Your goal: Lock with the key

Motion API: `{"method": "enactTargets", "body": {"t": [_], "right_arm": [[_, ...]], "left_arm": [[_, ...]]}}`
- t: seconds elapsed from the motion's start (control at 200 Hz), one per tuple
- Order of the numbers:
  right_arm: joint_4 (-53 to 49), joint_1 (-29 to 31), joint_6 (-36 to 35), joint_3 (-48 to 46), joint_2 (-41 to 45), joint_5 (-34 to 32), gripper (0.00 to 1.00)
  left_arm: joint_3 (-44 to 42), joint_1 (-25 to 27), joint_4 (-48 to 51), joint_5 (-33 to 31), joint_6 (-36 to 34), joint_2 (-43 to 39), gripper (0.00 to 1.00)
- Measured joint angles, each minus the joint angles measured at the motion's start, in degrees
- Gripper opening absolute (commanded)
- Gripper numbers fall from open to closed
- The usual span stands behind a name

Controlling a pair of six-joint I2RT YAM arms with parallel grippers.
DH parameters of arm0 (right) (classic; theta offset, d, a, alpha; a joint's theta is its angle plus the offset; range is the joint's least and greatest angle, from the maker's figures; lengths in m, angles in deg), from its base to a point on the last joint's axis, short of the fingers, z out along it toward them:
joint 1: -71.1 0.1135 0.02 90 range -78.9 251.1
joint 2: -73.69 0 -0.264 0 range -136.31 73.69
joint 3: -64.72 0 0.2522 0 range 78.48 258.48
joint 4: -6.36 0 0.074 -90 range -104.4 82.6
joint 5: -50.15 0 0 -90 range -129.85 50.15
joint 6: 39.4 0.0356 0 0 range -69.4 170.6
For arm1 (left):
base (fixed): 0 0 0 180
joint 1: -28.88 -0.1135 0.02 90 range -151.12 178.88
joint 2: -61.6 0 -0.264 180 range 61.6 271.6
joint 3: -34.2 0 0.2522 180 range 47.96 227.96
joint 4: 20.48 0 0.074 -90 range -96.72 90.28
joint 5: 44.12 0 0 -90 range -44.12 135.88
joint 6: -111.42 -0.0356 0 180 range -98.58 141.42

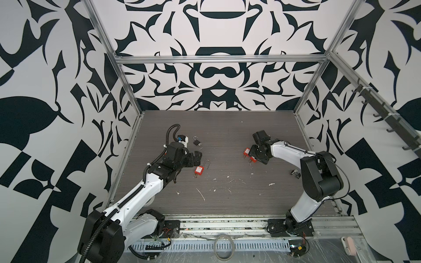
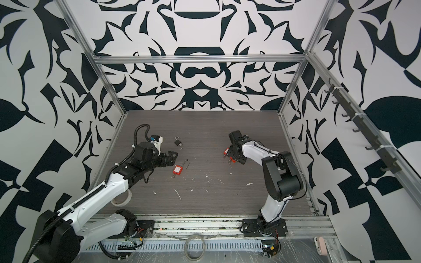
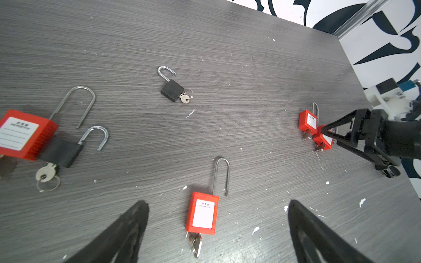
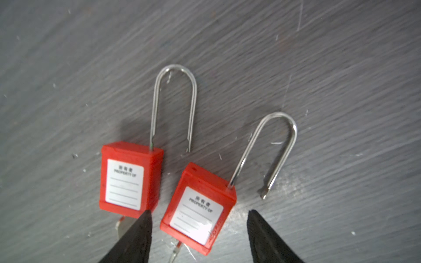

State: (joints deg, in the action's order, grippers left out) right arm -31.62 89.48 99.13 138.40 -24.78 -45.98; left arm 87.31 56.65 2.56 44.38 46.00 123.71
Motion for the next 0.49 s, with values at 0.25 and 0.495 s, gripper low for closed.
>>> {"method": "enactTargets", "body": {"t": [0.25, 0.495], "right_arm": [[2.38, -0.39, 4.31, 0.0, -2.6, -0.07, 0.62], [2.86, -0.39, 5.6, 0.0, -3.37, 0.04, 0.59]], "left_arm": [[0.0, 0.0, 0.5, -0.44, -0.37, -0.31, 0.98], [0.0, 0.0, 1.53, -1.03, -0.57, -1.51, 0.98]]}}
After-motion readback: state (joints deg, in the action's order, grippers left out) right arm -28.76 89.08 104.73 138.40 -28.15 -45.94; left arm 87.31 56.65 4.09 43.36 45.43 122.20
